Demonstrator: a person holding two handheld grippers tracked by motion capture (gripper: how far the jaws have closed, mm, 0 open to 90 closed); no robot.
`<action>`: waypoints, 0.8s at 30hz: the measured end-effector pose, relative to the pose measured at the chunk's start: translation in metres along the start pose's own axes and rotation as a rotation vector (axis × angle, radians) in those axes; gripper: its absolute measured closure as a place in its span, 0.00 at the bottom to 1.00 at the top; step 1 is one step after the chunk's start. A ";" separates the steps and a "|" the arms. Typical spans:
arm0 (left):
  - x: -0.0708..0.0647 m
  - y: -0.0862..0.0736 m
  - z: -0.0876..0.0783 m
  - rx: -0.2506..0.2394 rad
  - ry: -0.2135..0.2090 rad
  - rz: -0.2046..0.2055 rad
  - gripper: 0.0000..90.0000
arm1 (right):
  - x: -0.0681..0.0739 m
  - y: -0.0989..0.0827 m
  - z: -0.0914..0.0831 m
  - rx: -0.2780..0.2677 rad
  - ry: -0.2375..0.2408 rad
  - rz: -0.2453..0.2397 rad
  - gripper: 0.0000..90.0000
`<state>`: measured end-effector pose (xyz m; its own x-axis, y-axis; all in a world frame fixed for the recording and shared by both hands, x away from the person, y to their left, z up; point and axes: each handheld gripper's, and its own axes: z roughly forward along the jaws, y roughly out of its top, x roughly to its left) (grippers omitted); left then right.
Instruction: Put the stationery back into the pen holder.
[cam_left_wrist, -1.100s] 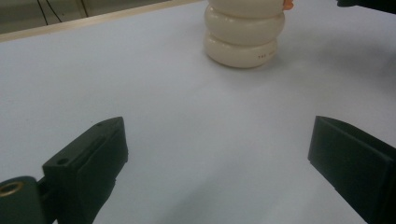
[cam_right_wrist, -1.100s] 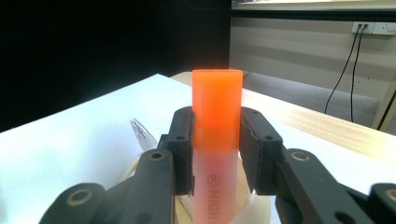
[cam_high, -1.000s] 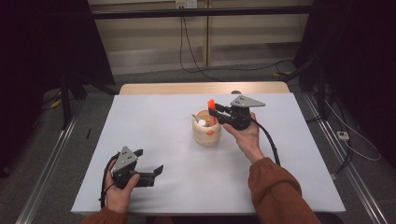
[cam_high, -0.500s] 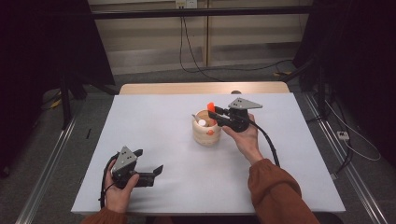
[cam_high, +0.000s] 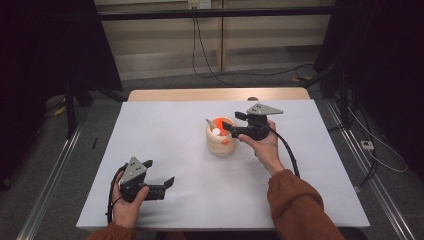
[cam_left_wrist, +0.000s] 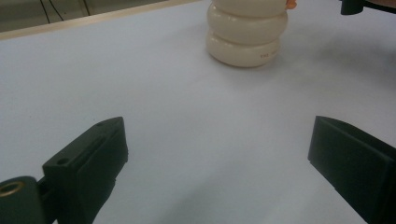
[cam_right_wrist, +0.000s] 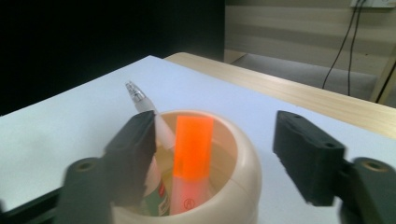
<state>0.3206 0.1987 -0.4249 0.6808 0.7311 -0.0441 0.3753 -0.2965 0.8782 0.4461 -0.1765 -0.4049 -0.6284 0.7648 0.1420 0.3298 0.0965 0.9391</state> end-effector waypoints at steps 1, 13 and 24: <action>0.000 0.000 0.000 0.000 -0.001 0.000 0.05 | 0.000 0.000 0.000 0.000 0.000 0.005 0.23; -0.001 0.000 0.001 -0.006 0.000 -0.008 0.05 | -0.001 0.005 -0.013 0.064 -0.028 0.017 0.05; 0.001 0.000 -0.002 -0.016 0.003 0.000 0.05 | 0.007 0.006 -0.021 0.089 -0.011 0.008 0.05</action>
<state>0.3198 0.2004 -0.4244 0.6790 0.7329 -0.0429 0.3654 -0.2866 0.8856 0.4285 -0.1838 -0.3911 -0.6180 0.7726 0.1456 0.3965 0.1464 0.9063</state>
